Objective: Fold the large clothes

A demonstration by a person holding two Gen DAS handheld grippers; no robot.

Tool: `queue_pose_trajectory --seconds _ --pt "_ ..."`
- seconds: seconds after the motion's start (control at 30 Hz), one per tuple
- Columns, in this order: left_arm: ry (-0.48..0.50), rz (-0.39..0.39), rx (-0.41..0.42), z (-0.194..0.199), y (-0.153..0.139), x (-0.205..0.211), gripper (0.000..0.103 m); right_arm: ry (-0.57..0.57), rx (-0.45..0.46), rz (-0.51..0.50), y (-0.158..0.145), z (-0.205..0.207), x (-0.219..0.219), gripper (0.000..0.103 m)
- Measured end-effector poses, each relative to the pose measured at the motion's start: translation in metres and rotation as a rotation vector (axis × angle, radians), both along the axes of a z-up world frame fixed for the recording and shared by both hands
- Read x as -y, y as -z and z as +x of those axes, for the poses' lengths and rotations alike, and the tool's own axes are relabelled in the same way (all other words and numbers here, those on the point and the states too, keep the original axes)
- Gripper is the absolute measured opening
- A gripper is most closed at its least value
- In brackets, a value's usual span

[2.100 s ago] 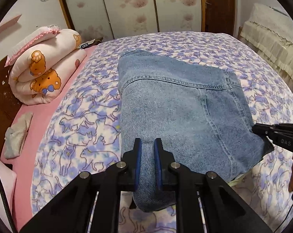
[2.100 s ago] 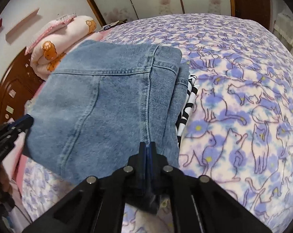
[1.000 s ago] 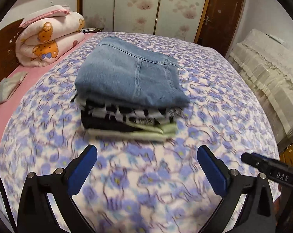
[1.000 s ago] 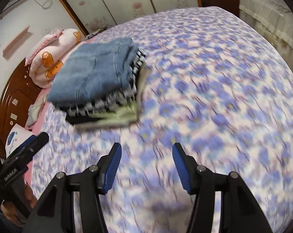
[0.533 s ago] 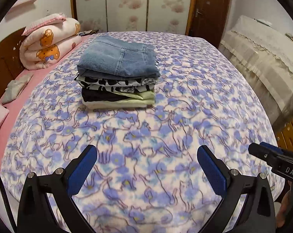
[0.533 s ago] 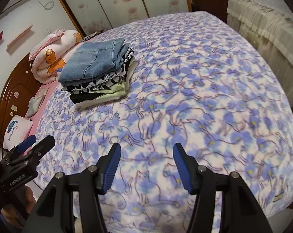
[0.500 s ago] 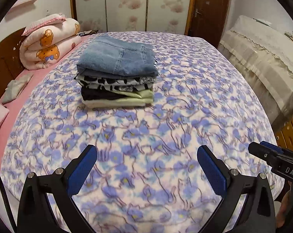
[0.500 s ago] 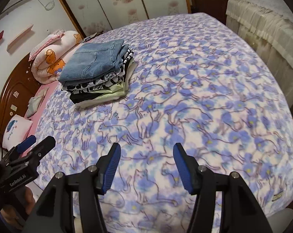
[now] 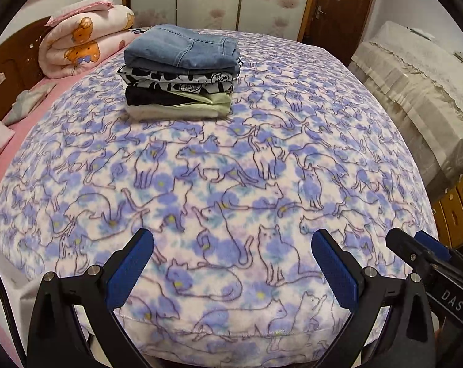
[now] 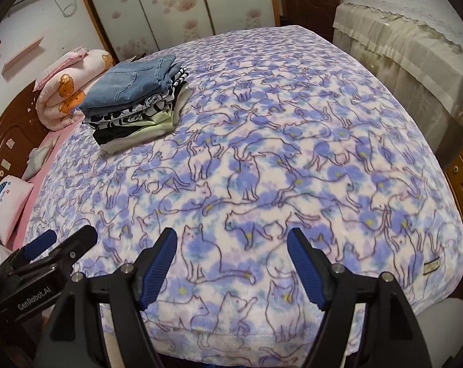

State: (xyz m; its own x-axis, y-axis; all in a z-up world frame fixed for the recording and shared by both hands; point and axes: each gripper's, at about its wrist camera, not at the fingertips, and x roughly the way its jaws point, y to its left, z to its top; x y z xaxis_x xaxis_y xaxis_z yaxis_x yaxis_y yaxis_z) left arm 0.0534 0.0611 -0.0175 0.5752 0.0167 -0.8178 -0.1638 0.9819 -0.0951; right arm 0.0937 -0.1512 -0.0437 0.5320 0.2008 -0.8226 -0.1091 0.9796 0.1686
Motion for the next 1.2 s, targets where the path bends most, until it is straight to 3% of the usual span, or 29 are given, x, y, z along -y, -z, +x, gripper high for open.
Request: queue_pose_trajectory --seconds 0.37,0.9,1.2 --pt "-0.007 0.018 0.015 -0.007 0.0 0.011 0.102 0.002 0.053 -0.013 0.0 -0.012 -0.005 0.075" --pt "-0.014 0.069 -0.006 -0.009 0.008 0.014 0.102 -0.006 0.045 0.028 0.009 -0.013 -0.003 0.075" --pt "-0.019 0.044 -0.025 -0.009 0.019 0.014 0.102 -0.019 0.059 0.039 0.015 -0.013 -0.003 0.075"
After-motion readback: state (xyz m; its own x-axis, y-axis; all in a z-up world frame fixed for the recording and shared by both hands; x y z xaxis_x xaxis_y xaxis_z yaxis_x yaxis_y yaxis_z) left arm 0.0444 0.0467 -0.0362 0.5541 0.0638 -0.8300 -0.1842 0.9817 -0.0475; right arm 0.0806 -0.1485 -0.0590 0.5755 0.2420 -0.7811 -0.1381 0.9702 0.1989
